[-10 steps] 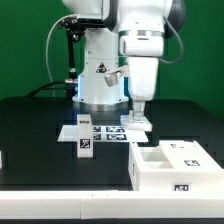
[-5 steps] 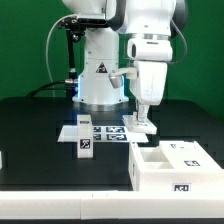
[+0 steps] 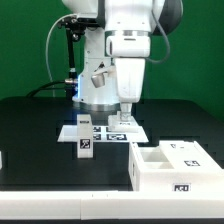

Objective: Assemble cabinet

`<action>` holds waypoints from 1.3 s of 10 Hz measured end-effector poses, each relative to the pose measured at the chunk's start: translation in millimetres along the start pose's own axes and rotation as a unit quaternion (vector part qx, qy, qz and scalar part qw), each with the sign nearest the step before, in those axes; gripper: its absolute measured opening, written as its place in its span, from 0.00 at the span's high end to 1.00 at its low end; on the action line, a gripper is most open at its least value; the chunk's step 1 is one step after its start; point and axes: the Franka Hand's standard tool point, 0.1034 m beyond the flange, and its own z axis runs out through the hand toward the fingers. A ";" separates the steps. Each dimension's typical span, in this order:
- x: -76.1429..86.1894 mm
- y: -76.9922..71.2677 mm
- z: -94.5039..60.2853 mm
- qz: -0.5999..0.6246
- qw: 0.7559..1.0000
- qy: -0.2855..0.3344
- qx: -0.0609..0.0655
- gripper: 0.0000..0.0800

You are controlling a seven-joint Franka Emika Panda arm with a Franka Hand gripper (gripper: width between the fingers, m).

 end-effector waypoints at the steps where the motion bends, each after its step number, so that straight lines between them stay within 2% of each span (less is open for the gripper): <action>1: 0.3 1.0 0.1 0.001 1.000 -0.001 0.000 0.92; 2: 0.4 0.7 0.4 0.002 1.000 -0.001 0.000 0.92; 4: 12.0 -4.1 2.0 -0.023 1.000 -0.005 0.003 0.92; 5: 14.6 -6.1 2.4 -0.032 0.999 -0.008 0.015 0.92; 6: 9.7 -5.9 1.8 -0.046 0.998 -0.012 0.038 0.92; 7: 1.7 -2.9 1.1 -0.041 0.998 -0.012 0.035 0.92; 9: -1.1 -4.2 2.5 -0.036 0.999 -0.012 0.036 0.92; 11: 7.2 -6.0 4.1 -0.054 0.998 -0.014 0.037 0.92; 13: -2.4 -2.1 2.3 -0.094 0.994 0.006 0.049 0.92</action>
Offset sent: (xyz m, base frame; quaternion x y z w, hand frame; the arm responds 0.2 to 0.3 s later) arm -0.0084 0.0262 -0.0028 -0.0267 -0.0097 -0.0573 0.9980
